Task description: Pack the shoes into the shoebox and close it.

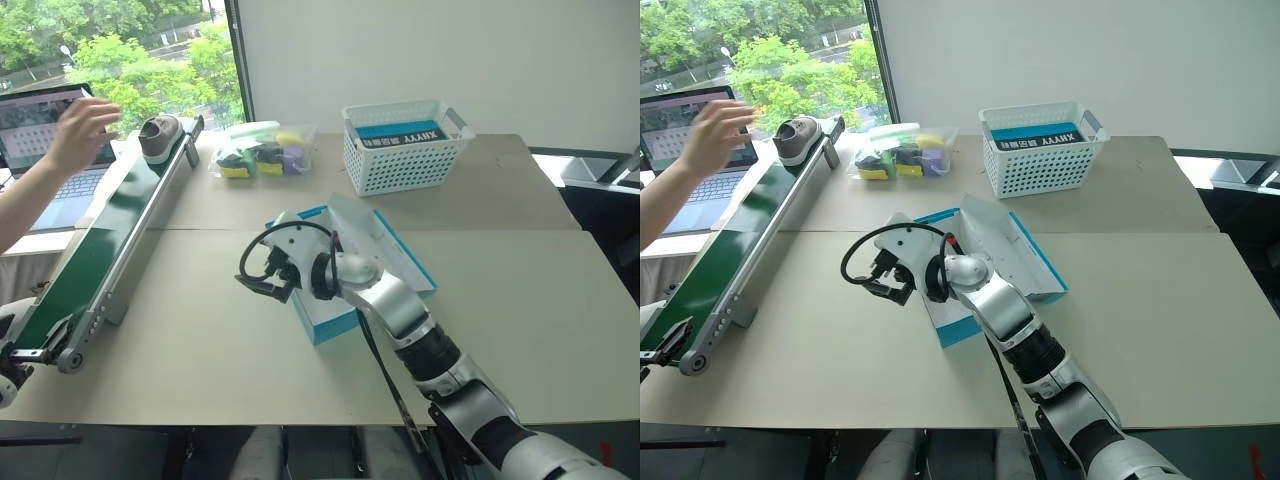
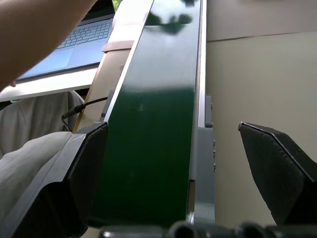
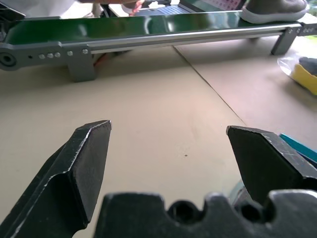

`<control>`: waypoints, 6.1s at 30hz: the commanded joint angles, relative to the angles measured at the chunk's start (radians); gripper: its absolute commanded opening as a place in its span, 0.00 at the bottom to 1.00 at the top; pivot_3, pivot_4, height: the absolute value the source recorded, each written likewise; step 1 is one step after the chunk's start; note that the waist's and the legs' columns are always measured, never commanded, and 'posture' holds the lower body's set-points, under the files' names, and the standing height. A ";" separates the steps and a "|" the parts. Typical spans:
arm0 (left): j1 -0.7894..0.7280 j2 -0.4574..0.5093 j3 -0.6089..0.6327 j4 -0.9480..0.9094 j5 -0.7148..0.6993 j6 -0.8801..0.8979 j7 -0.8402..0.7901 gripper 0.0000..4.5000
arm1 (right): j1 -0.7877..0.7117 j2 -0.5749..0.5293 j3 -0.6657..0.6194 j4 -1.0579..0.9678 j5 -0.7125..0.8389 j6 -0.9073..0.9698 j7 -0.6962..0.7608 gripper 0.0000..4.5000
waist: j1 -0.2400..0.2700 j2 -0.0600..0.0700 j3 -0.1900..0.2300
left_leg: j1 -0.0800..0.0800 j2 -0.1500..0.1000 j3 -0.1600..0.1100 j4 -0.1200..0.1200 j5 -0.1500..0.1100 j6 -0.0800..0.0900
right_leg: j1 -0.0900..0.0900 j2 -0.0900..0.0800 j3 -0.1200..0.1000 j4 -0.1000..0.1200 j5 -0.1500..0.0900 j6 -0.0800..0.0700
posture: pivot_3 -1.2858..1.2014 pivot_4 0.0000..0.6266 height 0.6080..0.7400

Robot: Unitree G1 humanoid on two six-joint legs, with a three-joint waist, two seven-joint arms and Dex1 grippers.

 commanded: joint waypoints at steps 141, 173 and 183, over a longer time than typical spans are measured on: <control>-0.357 -0.409 -0.937 -0.366 0.204 -0.011 0.220 0.96 | -0.515 -0.225 -0.275 0.488 0.303 0.485 -0.015 0.10 | -0.005 0.006 0.005 | -0.001 0.001 0.005 0.002 -0.002 -0.001 | 0.001 0.002 0.003 0.002 0.000 0.000 | 0.52 0.24 0.91; -0.333 -0.412 -0.898 -0.389 0.219 -0.012 0.232 0.97 | -0.626 -0.087 -0.213 0.890 -0.103 0.180 0.092 0.75 | -0.001 0.006 0.005 | 0.000 0.001 0.005 0.003 -0.002 -0.001 | 0.001 0.002 0.003 0.004 0.000 0.001 | 0.52 0.24 0.91; -0.278 -0.395 -0.644 -0.344 0.219 -0.072 0.303 0.97 | -0.537 -0.088 -0.333 0.475 -0.052 0.255 -0.006 0.75 | -0.003 0.006 0.005 | 0.000 0.001 0.005 0.002 -0.002 -0.001 | 0.000 0.002 0.003 0.005 0.000 0.001 | 0.52 0.24 0.91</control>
